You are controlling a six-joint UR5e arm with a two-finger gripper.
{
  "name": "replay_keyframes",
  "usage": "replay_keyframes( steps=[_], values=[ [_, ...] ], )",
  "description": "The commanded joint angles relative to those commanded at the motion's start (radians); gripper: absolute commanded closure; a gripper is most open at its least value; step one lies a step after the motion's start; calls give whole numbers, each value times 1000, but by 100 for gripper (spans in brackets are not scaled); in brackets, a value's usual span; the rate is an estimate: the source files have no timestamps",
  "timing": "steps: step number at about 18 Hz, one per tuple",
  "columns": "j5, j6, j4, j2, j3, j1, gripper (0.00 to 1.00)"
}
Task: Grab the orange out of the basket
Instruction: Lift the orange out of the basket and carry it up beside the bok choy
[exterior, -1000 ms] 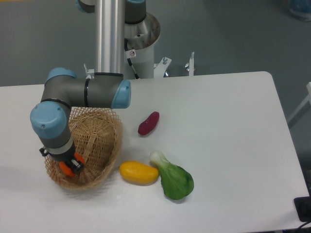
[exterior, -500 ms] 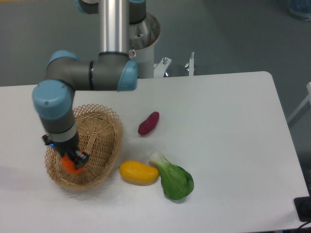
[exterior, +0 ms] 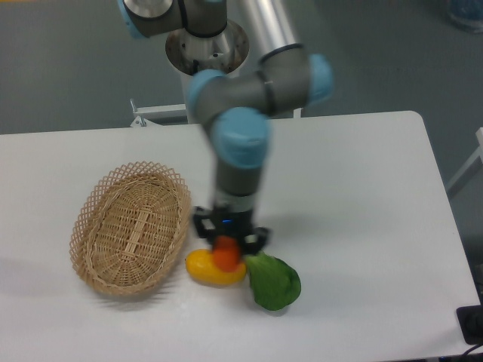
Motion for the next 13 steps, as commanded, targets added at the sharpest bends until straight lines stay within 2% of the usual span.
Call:
replay_keyframes(
  steps=[3, 7, 11, 13],
  values=[
    [11, 84, 2, 2, 5, 77, 89],
    [21, 163, 3, 6, 15, 134, 90],
    [223, 265, -3, 5, 26, 141, 90],
    [250, 314, -5, 3, 25, 141, 90]
  ],
)
